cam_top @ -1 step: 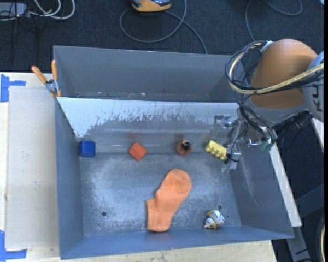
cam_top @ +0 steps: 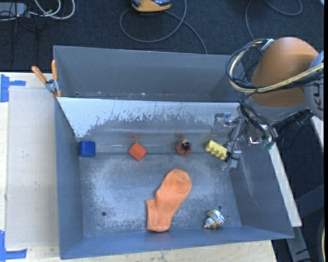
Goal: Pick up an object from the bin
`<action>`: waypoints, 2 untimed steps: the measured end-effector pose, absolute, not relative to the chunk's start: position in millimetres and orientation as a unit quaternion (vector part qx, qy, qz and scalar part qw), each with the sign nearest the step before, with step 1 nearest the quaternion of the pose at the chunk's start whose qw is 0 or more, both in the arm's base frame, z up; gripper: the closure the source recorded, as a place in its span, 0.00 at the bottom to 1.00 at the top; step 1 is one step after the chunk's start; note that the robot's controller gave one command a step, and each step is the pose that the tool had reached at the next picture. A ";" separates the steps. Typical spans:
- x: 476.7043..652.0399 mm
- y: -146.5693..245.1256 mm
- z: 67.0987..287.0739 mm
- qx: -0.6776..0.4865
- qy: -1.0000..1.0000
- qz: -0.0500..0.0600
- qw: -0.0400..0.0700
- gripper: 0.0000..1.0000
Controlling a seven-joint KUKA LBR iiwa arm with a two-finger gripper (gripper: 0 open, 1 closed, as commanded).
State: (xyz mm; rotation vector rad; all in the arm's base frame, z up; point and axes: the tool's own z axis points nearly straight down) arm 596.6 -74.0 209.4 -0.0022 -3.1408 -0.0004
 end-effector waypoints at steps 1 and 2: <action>549.6 1.5 118.9 0.031 -1.000 -0.001 0.002 0.00; 564.3 -52.2 90.7 0.022 -1.000 -0.001 0.001 0.00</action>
Offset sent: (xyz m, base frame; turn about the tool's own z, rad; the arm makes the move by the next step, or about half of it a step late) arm -0.0101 -0.0687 -0.1394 -0.0039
